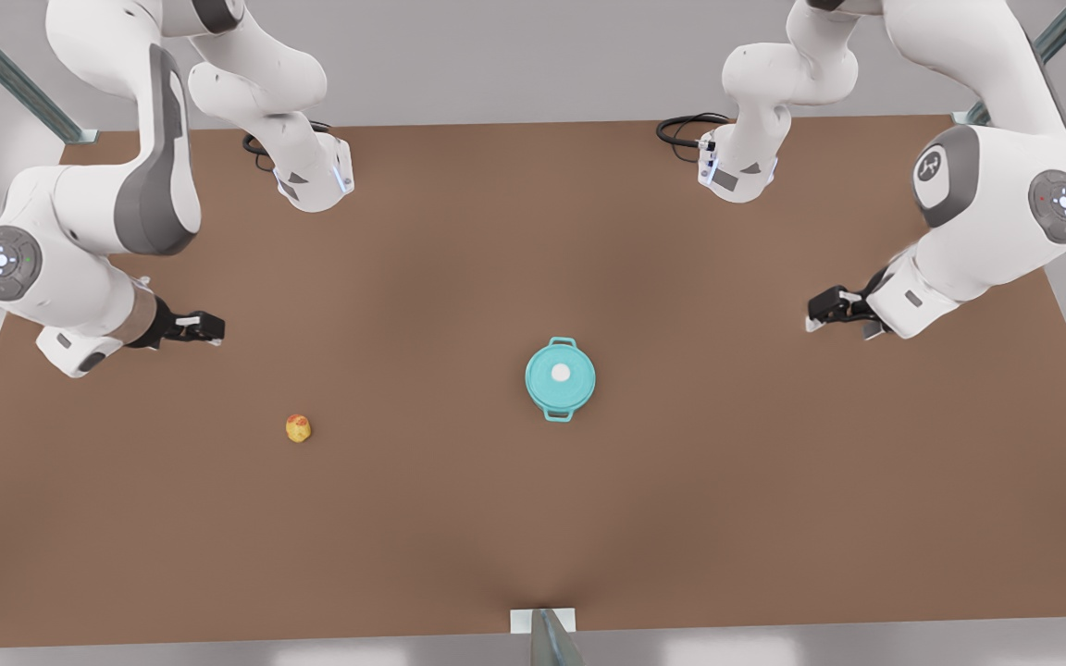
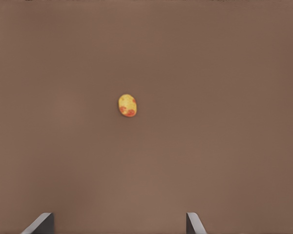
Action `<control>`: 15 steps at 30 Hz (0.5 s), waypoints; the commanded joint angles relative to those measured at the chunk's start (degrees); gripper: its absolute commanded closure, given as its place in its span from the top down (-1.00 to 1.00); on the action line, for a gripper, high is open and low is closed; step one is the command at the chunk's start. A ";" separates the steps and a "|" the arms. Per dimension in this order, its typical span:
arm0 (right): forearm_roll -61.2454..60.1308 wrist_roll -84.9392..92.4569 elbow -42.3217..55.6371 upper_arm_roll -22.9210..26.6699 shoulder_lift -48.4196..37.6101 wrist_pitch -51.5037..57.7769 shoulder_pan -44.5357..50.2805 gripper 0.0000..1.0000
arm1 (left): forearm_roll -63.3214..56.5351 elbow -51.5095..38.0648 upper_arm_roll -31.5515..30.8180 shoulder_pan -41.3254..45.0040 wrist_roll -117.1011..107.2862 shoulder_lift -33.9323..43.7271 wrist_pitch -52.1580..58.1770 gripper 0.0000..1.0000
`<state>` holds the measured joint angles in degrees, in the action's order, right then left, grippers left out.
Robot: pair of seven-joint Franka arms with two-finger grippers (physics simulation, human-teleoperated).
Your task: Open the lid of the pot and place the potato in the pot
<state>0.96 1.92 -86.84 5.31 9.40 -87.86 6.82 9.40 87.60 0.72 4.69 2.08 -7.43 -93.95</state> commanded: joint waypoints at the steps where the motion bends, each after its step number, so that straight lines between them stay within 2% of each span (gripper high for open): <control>1: -0.16 0.28 0.27 0.23 -0.26 0.76 -0.22 1.00 | -0.09 0.03 -0.02 0.23 -3.05 0.05 -1.59 1.00; 4: -0.34 1.69 0.27 -0.13 0.26 -0.47 0.56 1.00 | -0.18 0.47 -0.19 0.40 -2.61 0.14 -0.89 1.00; 6: -0.60 0.98 0.09 -0.13 2.20 -5.65 3.99 1.00 | -1.93 -0.41 -4.14 2.16 -4.97 -0.04 0.87 1.00; 8: -0.60 0.89 -0.35 -0.21 4.75 -8.29 6.80 1.00 | -2.81 -6.65 -11.61 5.50 -27.10 -6.01 0.79 1.00; 9: -0.69 0.98 -0.44 -0.13 5.18 -8.99 7.60 1.00 | -5.10 -10.86 -14.25 9.80 -34.33 -9.17 0.26 1.00; 10: -0.60 1.16 -2.19 -0.13 5.36 -12.07 7.69 1.00 | -4.66 -11.48 -17.59 13.14 -35.39 -10.41 0.17 1.00; 11: -0.69 1.42 -4.48 -0.13 5.36 -15.58 7.69 1.00 | -8.34 -14.72 -20.23 16.75 -40.04 -15.41 -2.29 1.00; 13: -0.43 2.30 -7.55 -0.13 5.71 -21.83 7.69 1.00 | -17.13 -25.10 -20.15 23.33 -53.73 -26.83 -3.35 1.00; 14: -0.08 5.11 -8.35 -0.13 7.12 -26.57 7.69 1.00 | -21.62 -25.90 -20.15 26.68 -65.09 -31.32 -9.22 1.00; 15: 0.01 7.40 -8.35 -0.21 8.44 -30.09 7.69 1.00 | -21.71 -25.98 -19.27 26.68 -65.80 -33.35 -12.92 1.00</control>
<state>0.71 3.38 -94.77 5.11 17.37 -104.78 14.49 -5.83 62.78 -18.22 30.29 -17.01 -38.10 -98.45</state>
